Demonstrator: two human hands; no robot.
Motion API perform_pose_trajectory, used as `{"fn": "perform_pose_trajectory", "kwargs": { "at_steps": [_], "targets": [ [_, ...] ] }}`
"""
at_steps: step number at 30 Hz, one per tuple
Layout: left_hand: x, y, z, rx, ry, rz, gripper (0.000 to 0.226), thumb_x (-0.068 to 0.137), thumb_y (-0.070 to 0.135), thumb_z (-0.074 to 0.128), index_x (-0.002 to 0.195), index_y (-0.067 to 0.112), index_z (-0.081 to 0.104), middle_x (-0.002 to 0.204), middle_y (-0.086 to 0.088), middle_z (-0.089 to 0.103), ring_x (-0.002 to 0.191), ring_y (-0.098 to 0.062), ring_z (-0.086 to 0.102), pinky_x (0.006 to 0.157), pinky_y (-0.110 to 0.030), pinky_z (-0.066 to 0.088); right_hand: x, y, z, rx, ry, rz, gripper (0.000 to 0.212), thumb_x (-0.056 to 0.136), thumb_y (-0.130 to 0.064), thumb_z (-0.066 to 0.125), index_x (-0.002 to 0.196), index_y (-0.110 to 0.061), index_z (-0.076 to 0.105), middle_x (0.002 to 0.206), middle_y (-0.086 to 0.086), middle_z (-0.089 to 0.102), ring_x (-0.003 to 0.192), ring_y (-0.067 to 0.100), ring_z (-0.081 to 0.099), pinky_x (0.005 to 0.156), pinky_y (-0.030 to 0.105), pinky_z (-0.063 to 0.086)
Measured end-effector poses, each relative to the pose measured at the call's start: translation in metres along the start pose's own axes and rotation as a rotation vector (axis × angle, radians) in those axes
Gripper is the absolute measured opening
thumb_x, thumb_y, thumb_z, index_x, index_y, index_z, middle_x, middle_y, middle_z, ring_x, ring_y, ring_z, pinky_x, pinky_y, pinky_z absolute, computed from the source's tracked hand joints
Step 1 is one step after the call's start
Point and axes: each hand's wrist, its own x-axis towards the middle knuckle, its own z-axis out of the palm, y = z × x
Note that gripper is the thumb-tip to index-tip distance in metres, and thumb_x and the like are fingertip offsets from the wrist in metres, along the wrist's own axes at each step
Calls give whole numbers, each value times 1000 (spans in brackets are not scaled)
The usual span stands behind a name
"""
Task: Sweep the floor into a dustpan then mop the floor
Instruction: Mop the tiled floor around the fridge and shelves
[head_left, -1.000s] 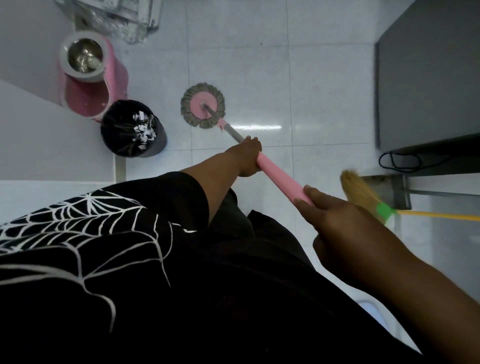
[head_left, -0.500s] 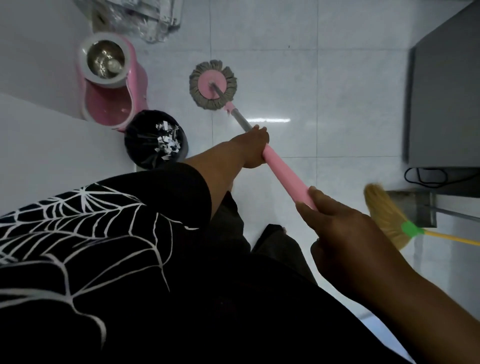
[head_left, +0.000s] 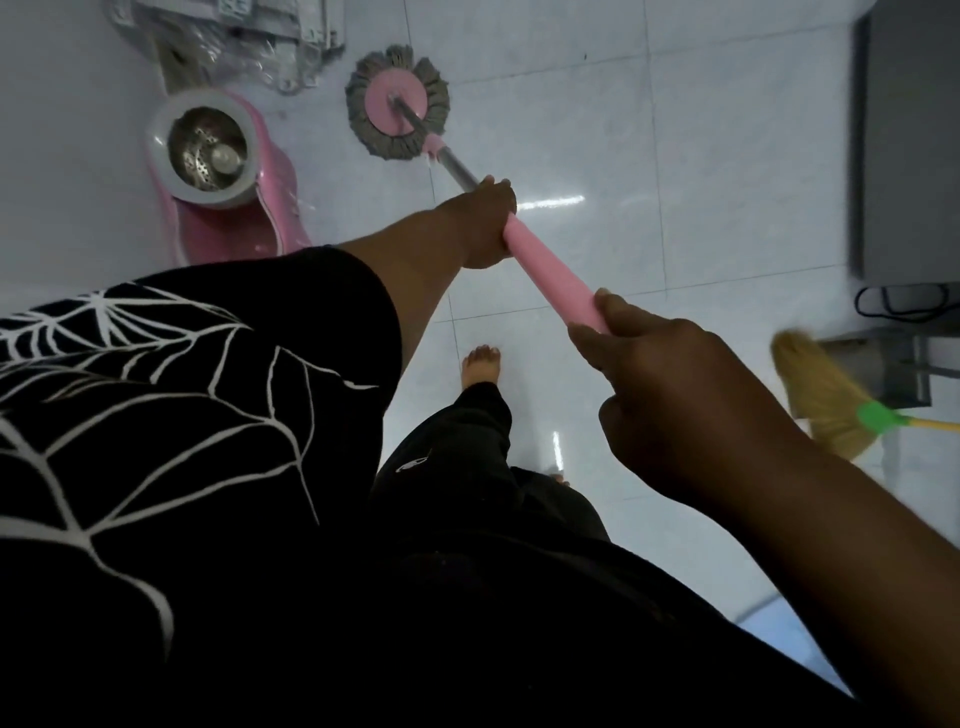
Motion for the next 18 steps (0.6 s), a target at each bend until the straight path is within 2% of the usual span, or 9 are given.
{"fn": "perform_pose_trajectory", "kwargs": {
  "at_steps": [4,7,10,13,18],
  "targets": [
    [-11,3,10,39,-36,-15,60,92,26,60,139,2,32,157,-22,20,149,-26,18,115,-40,30,-16,-9,10,23,-17,3,45,83,-4,55,128,-12,57,140,13,48,98,32,62,82,28,48],
    [-28,18,23,45,-57,-40,59,92,27,61,138,3,33,156,-22,22,144,-28,30,110,-41,36,-38,-11,21,51,6,14,47,83,-4,57,129,-13,57,142,14,47,103,33,62,87,31,50],
    [-51,40,46,90,-91,-11,63,91,30,62,138,0,33,151,-21,30,141,-29,34,106,-42,41,-74,-10,41,47,-5,45,52,83,-5,55,134,-16,52,144,11,44,106,29,61,89,29,49],
    [-79,69,81,111,-110,17,59,91,31,62,134,1,37,143,-19,36,124,-31,50,100,-45,45,-122,-9,65,38,-15,73,50,80,-2,55,128,-12,57,138,13,50,97,31,64,81,29,50],
    [-134,120,153,137,-126,86,49,88,32,63,124,5,45,128,-14,44,111,-28,56,93,-45,49,-216,-12,116,17,-49,133,48,75,-2,53,121,-13,59,132,11,53,90,31,64,75,35,54]
  ]
}}
